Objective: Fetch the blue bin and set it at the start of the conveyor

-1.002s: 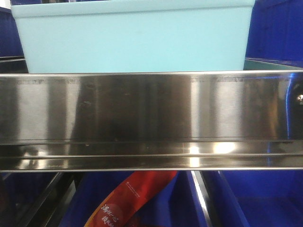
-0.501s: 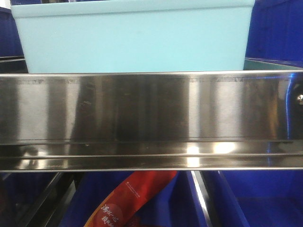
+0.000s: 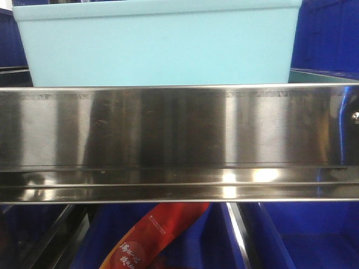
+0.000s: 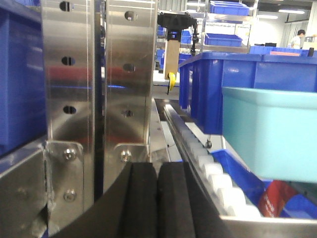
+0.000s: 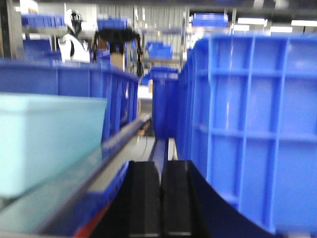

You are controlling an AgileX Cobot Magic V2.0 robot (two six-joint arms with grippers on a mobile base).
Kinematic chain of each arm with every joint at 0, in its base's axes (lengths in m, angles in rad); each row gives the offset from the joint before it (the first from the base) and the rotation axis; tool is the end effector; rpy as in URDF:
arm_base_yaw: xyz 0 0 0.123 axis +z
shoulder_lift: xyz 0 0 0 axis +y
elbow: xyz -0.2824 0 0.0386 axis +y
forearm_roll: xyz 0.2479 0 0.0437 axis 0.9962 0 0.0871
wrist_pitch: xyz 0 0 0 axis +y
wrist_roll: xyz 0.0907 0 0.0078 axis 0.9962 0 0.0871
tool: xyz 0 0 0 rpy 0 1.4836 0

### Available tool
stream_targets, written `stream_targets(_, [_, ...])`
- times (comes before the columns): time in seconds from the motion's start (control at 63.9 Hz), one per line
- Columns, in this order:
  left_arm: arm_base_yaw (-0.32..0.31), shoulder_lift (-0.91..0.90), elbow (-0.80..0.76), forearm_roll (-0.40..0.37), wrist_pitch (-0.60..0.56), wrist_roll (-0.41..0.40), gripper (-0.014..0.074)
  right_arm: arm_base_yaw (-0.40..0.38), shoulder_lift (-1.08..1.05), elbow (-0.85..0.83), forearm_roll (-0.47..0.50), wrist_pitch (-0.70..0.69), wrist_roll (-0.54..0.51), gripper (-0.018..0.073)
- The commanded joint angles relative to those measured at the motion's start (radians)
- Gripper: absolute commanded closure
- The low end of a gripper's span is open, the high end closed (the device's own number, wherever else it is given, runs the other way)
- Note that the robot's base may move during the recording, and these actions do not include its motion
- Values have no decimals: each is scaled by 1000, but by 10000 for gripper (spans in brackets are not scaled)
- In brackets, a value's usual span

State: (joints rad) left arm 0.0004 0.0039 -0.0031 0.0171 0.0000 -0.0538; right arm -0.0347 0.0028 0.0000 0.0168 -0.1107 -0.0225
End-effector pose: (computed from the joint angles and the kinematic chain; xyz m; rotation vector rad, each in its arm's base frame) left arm 0.0564 0.0000 0.2139 -0.0275 1.4842 -0.0294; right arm 0.0550 -0.0021 0.2229 0.0214 1.3756 -0.0352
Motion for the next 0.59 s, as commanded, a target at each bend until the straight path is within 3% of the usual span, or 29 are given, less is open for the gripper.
stream_targets(0.0, [4, -4, -48, -6, 61, 2, 707, -3, -3, -1, 0, -42, -6, 724])
stream_targets(0.063, [4, -4, -112, -6, 155, 2, 707, -3, -3, -42, 0, 27, -6, 724])
stream_targets(0.219, [4, 1, -313, 7, 408, 2, 707, -3, -2, -249, 0, 357, -6, 724])
stream_targets(0.454, [4, 177, -513, 7, 481, 2, 707, -3, 171, -519, 0, 626, -6, 724])
stream_targets(0.579, [4, 321, -622, 7, 585, 2, 707, -3, 315, -634, 0, 703, -6, 724])
